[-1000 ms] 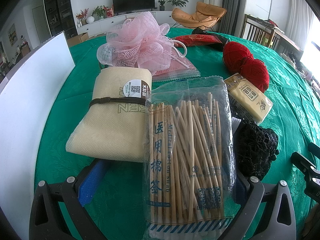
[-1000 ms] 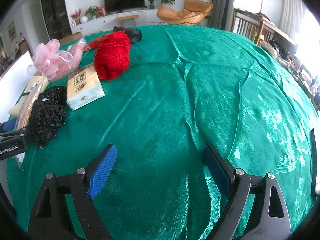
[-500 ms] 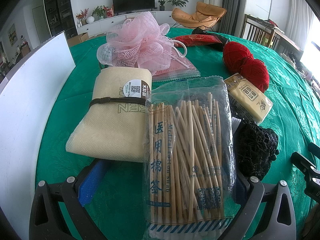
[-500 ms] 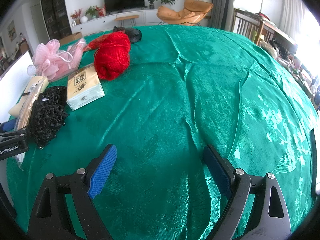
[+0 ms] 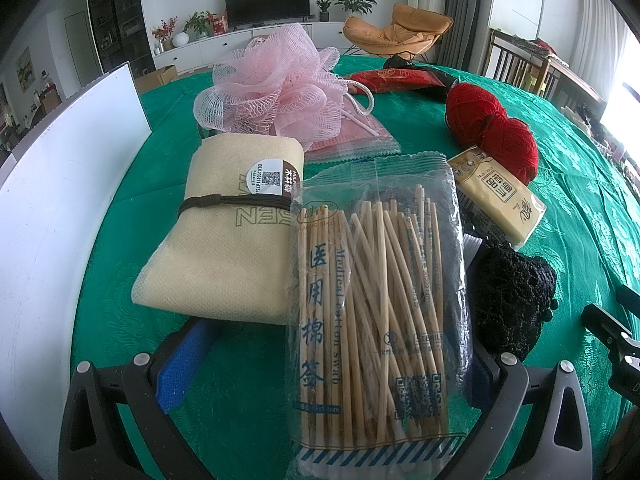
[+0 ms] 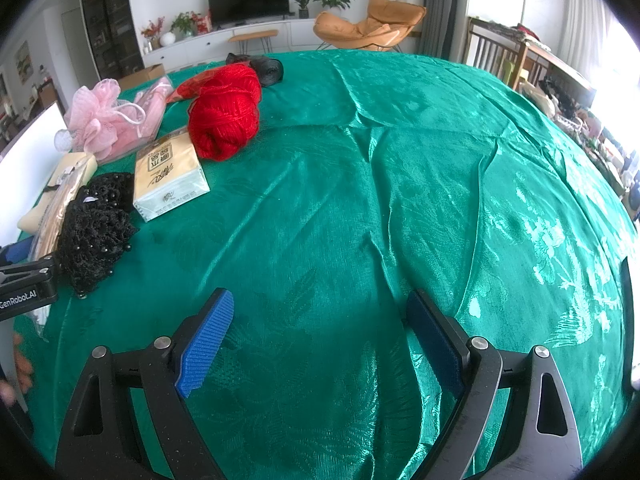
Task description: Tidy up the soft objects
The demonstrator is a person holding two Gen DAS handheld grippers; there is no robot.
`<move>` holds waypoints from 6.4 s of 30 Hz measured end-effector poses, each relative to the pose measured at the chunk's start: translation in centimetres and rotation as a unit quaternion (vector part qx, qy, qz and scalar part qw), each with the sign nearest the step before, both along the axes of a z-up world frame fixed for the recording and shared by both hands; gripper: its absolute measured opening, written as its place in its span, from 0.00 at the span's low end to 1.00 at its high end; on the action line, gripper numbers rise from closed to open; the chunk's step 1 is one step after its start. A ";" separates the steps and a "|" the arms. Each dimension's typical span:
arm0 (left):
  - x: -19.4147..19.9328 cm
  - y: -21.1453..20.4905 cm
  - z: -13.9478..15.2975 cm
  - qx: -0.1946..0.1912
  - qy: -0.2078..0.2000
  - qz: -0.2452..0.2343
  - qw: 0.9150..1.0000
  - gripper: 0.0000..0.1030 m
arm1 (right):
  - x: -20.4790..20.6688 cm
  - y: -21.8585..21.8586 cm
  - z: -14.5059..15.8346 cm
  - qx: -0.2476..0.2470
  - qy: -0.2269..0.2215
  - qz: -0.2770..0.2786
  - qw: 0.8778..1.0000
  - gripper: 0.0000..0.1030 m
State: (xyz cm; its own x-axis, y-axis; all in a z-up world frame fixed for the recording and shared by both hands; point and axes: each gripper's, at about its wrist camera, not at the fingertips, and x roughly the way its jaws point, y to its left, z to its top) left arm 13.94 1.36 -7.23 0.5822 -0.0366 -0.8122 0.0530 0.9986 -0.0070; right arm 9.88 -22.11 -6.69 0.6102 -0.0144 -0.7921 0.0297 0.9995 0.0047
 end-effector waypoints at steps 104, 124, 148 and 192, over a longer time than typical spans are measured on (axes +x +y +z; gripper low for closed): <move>-12.3 4.8 5.9 -0.085 0.032 -0.071 0.993 0.89 | -2.4 2.8 2.8 -0.041 -0.025 -0.043 0.998 0.74; -0.4 -0.9 1.0 0.002 0.016 -0.060 0.998 1.00 | -1.0 -0.1 -0.1 -0.002 -0.002 -0.071 0.997 0.80; 0.7 -1.2 0.7 0.000 -0.001 -0.055 0.998 1.00 | -1.1 -0.2 -0.2 -0.001 -0.003 -0.070 0.998 0.82; 0.7 -1.2 0.7 0.000 -0.001 -0.056 0.998 1.00 | -1.1 0.0 -0.2 -0.002 -0.002 -0.070 0.998 0.82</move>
State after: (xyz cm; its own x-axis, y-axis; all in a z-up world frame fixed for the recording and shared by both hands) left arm 14.65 0.20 -6.54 0.5759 -0.1018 -0.8112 0.1636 0.9865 -0.0076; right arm 8.74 -22.15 -6.89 0.6053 -0.1019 -0.7894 0.1680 0.9858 0.0016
